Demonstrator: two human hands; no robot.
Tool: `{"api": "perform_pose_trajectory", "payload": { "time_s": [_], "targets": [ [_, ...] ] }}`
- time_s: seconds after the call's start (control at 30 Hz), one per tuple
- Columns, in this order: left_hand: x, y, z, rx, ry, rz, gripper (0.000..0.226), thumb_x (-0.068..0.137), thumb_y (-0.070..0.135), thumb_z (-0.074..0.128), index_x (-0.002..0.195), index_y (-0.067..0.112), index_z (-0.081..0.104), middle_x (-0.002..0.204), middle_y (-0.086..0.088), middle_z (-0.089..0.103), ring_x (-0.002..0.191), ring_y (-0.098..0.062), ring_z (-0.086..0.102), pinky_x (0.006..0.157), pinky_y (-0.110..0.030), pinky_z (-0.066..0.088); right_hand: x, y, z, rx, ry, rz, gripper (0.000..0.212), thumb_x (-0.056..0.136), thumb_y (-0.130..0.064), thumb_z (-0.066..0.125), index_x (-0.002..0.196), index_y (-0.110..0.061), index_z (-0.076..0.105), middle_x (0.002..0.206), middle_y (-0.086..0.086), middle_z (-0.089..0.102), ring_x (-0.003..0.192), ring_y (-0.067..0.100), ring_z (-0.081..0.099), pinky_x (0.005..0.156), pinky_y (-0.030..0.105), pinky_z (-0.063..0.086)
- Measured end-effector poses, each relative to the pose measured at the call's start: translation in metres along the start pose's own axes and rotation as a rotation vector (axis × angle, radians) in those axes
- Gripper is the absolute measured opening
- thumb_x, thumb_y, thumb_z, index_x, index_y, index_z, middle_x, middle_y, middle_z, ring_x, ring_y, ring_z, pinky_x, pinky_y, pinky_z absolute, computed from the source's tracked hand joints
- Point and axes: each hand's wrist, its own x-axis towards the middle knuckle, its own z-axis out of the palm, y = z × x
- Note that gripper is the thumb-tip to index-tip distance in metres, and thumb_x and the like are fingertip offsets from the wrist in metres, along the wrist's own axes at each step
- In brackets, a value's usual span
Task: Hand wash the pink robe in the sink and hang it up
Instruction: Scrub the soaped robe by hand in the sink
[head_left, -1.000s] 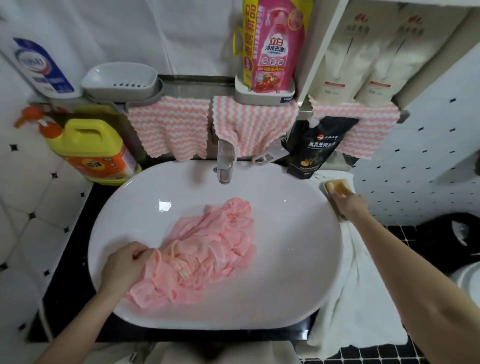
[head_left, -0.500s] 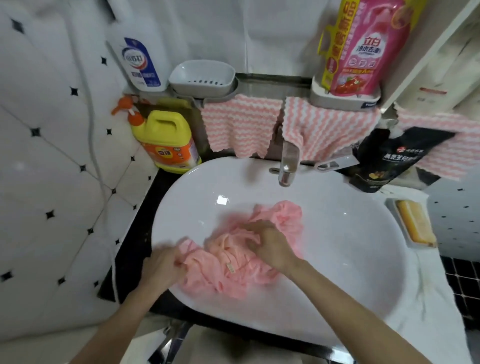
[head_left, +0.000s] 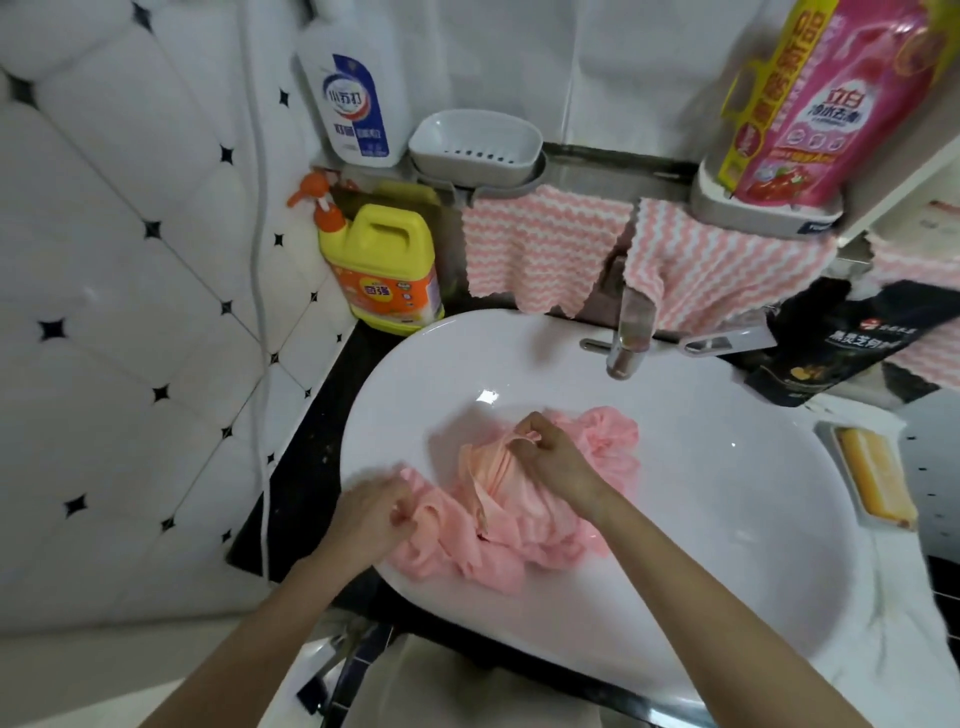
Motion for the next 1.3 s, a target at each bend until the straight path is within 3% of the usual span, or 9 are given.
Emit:
{"api": "perform_pose_trajectory", "payload": {
  "time_s": [0.17,0.4,0.6,0.73,0.8,0.97,1.07,1.2,1.3],
  "targets": [
    [0.006,0.011,-0.004,-0.179,0.098,0.075,0.019,0.079,0.022,0.07,0.066,0.02,0.057,0.062,0.022,0.048,0.074,-0.008,0.054,0.07,-0.028,0.042,0.001,0.0,0.007,0.266,0.211,0.051,0.006,0.091,-0.005,0.054,0.09,-0.01,0.057,0.083,0.002,0.057,0.075,0.012,0.054,0.062,0.008,0.041],
    [0.023,0.051,-0.04,-0.583,0.278,0.098,0.029,0.08,0.01,0.071,0.067,0.028,0.052,0.076,0.007,0.066,0.077,-0.014,0.065,0.073,-0.028,0.049,-0.025,0.006,0.022,0.631,-0.179,0.047,0.048,0.086,-0.027,0.061,0.126,-0.001,0.054,0.124,0.016,0.062,0.117,0.026,0.058,0.107,0.039,0.041],
    [0.039,0.073,-0.047,-0.634,0.205,0.21,0.021,0.082,0.007,0.067,0.074,0.021,0.055,0.073,0.0,0.064,0.072,-0.017,0.062,0.065,-0.02,0.048,-0.026,0.007,0.049,0.317,-0.157,-0.025,0.091,0.075,-0.005,0.078,0.146,-0.024,0.024,0.143,-0.011,0.041,0.13,0.003,0.039,0.103,0.023,0.041],
    [0.049,0.069,-0.051,-0.628,0.179,0.206,0.029,0.084,0.02,0.066,0.111,0.021,0.053,0.101,0.004,0.056,0.093,-0.013,0.058,0.08,-0.023,0.048,-0.023,0.006,0.042,0.142,0.013,-0.025,0.032,0.085,0.0,0.064,0.117,-0.003,0.058,0.104,0.004,0.067,0.092,0.013,0.062,0.07,0.011,0.048],
    [0.051,0.067,-0.053,-0.539,-0.04,0.218,0.048,0.079,0.039,0.067,0.122,0.029,0.049,0.113,0.001,0.051,0.1,-0.014,0.057,0.085,-0.029,0.051,-0.023,0.002,0.035,0.088,0.035,-0.1,0.02,0.086,-0.001,0.06,0.105,-0.004,0.064,0.094,0.001,0.068,0.087,0.011,0.063,0.073,0.019,0.05],
    [0.054,0.075,-0.068,-0.387,-0.067,0.328,0.023,0.068,0.025,0.064,0.091,0.025,0.064,0.089,0.0,0.069,0.088,-0.021,0.064,0.073,-0.032,0.048,-0.023,0.001,0.027,0.05,0.063,-0.215,0.027,0.076,-0.009,0.063,0.093,-0.021,0.046,0.084,-0.002,0.055,0.077,0.004,0.053,0.074,0.023,0.045],
    [0.048,0.08,-0.078,-0.5,-0.017,0.337,0.016,0.058,0.023,0.056,0.071,0.032,0.062,0.068,0.01,0.063,0.068,-0.01,0.057,0.062,-0.022,0.042,-0.025,0.008,0.017,0.258,0.048,-0.129,0.057,0.064,-0.014,0.081,0.108,-0.024,0.046,0.111,0.011,0.056,0.098,0.019,0.059,0.091,0.041,0.051],
    [0.041,0.092,-0.093,-0.62,-0.054,0.482,0.019,0.06,0.015,0.057,0.074,0.019,0.069,0.071,0.011,0.068,0.069,-0.002,0.059,0.065,-0.016,0.044,-0.02,0.013,0.012,-0.061,-0.082,-0.11,0.095,0.055,-0.038,0.085,0.137,-0.04,0.037,0.141,-0.008,0.034,0.132,0.01,0.032,0.11,0.033,0.033],
    [0.045,0.096,-0.104,-0.748,-0.061,0.527,0.016,0.063,0.009,0.06,0.075,0.015,0.068,0.075,0.006,0.07,0.075,-0.006,0.062,0.07,-0.017,0.046,-0.016,0.005,0.011,-0.05,-0.08,-0.107,0.073,0.061,-0.036,0.081,0.127,-0.037,0.05,0.142,0.001,0.043,0.132,0.013,0.039,0.112,0.035,0.033]
  ]
}}
